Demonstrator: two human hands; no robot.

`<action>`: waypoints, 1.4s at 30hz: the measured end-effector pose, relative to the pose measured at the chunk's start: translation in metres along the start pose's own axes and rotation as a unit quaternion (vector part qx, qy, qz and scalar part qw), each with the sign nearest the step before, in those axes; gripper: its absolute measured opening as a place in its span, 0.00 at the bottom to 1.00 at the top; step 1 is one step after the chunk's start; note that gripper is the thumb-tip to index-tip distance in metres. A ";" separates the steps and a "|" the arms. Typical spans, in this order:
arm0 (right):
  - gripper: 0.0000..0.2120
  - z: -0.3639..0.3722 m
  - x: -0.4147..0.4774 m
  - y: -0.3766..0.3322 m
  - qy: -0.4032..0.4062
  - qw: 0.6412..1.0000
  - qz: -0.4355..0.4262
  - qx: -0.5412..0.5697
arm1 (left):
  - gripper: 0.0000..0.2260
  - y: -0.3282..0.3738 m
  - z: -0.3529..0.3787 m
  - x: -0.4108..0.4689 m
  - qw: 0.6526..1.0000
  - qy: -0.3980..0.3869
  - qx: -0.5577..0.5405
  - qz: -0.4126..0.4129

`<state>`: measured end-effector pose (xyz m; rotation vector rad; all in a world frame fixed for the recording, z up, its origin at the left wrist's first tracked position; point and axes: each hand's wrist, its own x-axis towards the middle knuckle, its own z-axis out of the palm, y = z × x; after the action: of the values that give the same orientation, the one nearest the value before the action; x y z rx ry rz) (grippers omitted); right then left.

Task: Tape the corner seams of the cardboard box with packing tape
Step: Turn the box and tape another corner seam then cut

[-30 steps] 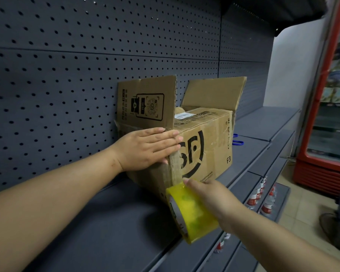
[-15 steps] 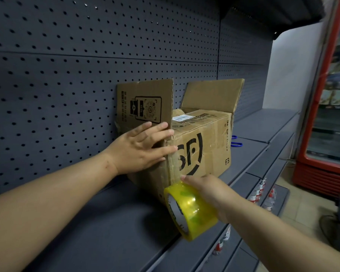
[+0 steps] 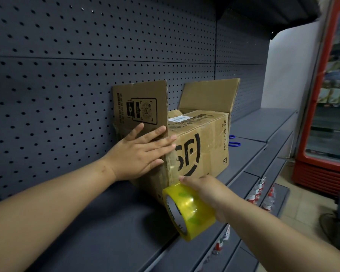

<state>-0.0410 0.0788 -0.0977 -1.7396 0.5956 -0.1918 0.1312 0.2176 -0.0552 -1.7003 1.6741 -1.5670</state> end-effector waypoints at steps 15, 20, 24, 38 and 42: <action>0.17 -0.004 0.003 0.009 -0.026 0.999 0.003 0.037 | 0.17 0.011 0.020 0.005 0.982 0.035 -0.038 0.180; 0.23 -0.018 -0.002 0.033 -0.173 0.968 0.040 0.180 | 0.18 0.009 0.032 0.005 0.979 0.047 -0.001 0.199; 0.14 -0.018 -0.009 0.039 -0.183 0.966 -0.029 0.180 | 0.18 0.010 0.034 0.004 0.980 0.048 0.004 0.195; 0.04 -0.005 0.006 -0.002 -0.056 0.996 -0.052 0.055 | 0.17 0.009 0.029 0.007 0.978 0.035 0.010 0.206; 0.09 -0.005 0.005 -0.002 -0.058 0.995 -0.028 0.076 | 0.20 0.007 0.038 0.006 0.978 0.070 0.027 0.193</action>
<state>-0.0380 0.0725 -0.0954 -1.6094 0.4370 -0.1693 0.1565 0.1928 -0.0715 -1.1681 1.8721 -1.5513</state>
